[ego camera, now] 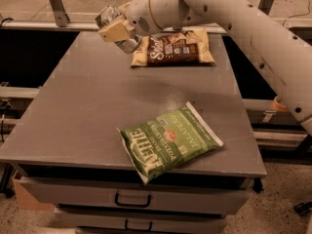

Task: Place 7up can upright

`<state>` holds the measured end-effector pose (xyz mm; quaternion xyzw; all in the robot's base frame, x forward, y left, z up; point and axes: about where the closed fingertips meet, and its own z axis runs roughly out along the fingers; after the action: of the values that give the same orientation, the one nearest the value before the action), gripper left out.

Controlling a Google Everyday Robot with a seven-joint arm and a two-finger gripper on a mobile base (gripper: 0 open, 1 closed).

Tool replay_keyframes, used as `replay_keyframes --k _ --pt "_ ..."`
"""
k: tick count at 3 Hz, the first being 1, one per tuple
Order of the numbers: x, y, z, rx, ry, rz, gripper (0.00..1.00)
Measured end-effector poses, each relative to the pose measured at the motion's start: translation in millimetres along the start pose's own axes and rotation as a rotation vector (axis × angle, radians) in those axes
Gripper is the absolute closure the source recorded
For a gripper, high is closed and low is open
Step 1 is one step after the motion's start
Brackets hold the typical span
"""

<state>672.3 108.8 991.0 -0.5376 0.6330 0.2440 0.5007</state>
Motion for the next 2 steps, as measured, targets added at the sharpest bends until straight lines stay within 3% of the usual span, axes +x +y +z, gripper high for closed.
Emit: replay_keyframes --k 1,2 --pt "-0.1 0.2 0.3 -0.001 0.000 0.000 1.00" --pt "6.5 9.2 7.3 -0.048 -0.060 -0.003 1.00"
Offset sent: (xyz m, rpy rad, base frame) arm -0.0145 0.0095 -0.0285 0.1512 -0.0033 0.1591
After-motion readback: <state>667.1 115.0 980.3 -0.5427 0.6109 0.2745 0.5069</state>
